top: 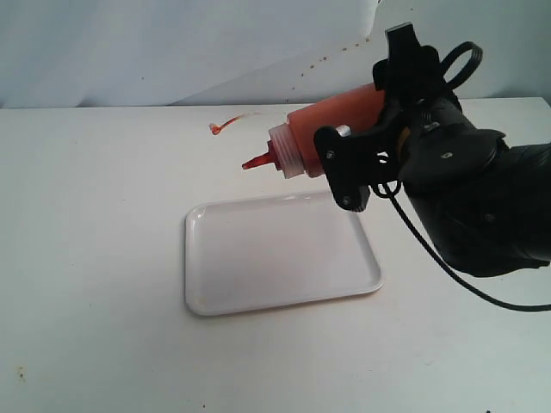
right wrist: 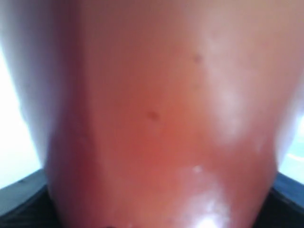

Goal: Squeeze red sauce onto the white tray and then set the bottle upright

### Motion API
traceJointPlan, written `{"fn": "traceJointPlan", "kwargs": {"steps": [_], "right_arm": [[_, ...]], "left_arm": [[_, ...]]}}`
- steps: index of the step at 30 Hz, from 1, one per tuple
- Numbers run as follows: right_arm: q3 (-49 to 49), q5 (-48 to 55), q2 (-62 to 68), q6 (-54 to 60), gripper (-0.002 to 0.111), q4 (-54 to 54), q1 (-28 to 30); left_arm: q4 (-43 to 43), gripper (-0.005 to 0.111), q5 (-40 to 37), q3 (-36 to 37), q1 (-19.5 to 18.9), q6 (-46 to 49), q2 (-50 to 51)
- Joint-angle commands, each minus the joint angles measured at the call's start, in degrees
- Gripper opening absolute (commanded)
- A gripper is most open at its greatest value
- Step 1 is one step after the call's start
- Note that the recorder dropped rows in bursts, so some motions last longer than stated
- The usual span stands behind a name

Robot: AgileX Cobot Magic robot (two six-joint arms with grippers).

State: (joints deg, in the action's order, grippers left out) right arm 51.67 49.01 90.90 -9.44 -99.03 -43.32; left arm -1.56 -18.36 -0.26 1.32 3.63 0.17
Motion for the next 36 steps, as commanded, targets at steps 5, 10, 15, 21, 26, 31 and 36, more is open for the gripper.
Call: {"fn": "traceJointPlan", "kwargs": {"steps": [5,10,15,21,26,31,36], "right_arm": [[0.15,2.87,-1.09,9.13,0.0,-0.91,-0.13],[0.15,2.76,-1.09,11.13,0.0,-0.91,-0.13],[0.15,2.87,-1.09,11.13,0.0,-0.91,-0.13],[0.15,2.87,-1.09,11.13,0.0,-0.91,-0.13],[0.15,3.01,-1.09,11.13,0.0,-0.91,-0.13],[0.15,3.01,-1.09,11.13,0.0,-0.91,-0.13],[0.15,2.9,-1.09,11.13,0.0,-0.91,-0.13]], "left_arm": [[-0.5,0.0,0.36,0.26,0.29,-0.13,-0.17],[-0.5,0.0,0.36,0.26,0.29,-0.13,-0.17],[-0.5,0.0,0.36,0.26,0.29,-0.13,-0.17],[-0.5,0.0,0.36,0.26,0.29,-0.13,-0.17],[-0.5,0.0,0.36,0.26,0.29,-0.13,-0.17],[5.44,0.0,0.36,0.26,0.29,1.66,-0.17],[6.47,0.0,8.8,0.26,0.29,0.52,-0.17]]}}
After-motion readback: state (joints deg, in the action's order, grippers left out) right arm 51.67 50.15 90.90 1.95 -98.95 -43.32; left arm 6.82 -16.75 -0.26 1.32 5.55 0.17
